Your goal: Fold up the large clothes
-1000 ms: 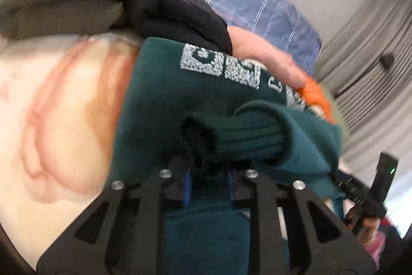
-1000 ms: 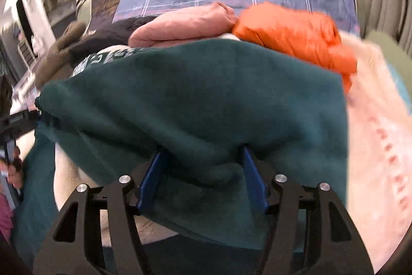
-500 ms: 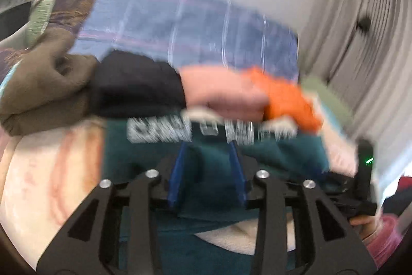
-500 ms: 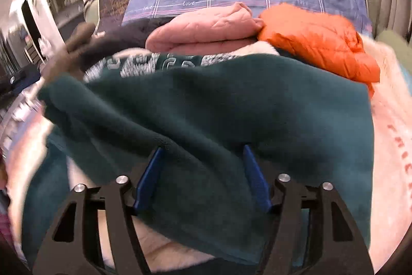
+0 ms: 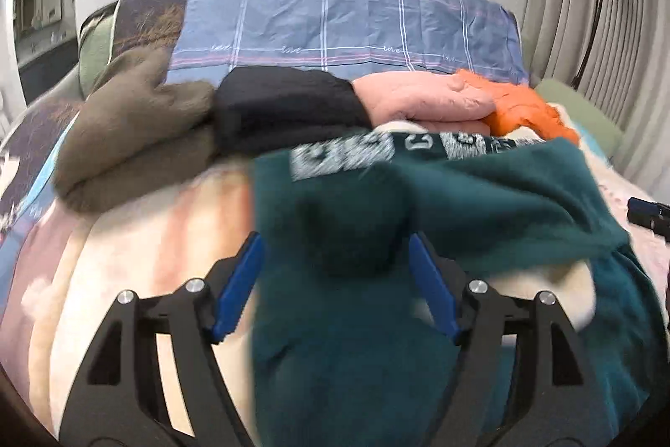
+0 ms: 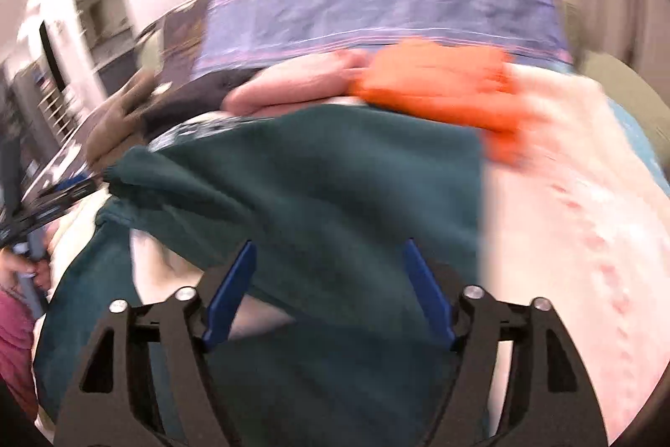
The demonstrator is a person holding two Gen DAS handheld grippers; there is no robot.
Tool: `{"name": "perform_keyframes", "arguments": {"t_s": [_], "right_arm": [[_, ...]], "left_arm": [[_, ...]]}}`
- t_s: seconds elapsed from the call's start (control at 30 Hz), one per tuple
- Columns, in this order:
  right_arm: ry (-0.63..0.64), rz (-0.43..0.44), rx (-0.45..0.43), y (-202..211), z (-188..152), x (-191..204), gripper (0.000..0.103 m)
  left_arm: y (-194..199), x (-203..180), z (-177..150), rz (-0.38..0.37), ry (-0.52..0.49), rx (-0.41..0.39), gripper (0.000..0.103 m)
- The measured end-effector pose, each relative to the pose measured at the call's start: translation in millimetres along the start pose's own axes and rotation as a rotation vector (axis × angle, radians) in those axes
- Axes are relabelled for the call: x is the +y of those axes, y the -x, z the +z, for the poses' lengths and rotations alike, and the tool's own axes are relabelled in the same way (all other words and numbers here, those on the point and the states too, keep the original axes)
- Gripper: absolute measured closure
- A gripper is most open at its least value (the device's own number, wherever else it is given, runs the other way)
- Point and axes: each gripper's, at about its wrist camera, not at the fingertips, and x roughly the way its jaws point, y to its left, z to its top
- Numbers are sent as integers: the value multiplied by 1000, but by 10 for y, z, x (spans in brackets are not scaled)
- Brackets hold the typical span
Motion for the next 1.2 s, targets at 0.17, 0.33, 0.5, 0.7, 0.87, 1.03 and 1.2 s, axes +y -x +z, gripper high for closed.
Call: {"name": "perform_keyframes", "arguments": {"t_s": [0.17, 0.33, 0.5, 0.7, 0.87, 1.03, 1.2], "right_arm": [[-232, -5, 89, 424, -626, -828, 26], [-350, 111, 150, 602, -1246, -977, 26], [-332, 169, 165, 643, -1498, -725, 26], [-307, 214, 166, 831, -1821, -490, 27], [-371, 299, 132, 1114, -2067, -437, 34], [-350, 315, 153, 991, -2039, -343, 34], [-357, 268, 110, 1087, -1944, -264, 82]], "left_arm": [[228, 482, -753, -63, 96, 222, 26], [462, 382, -1280, -168, 56, 300, 26], [631, 101, -1456, -266, 6, 313, 26], [841, -1, -1680, -292, 31, 303, 26], [1056, -48, -1847, -340, 62, 285, 27], [907, -125, -1826, -350, 75, 290, 27], [1070, -139, -1729, -294, 137, 238, 80]]}}
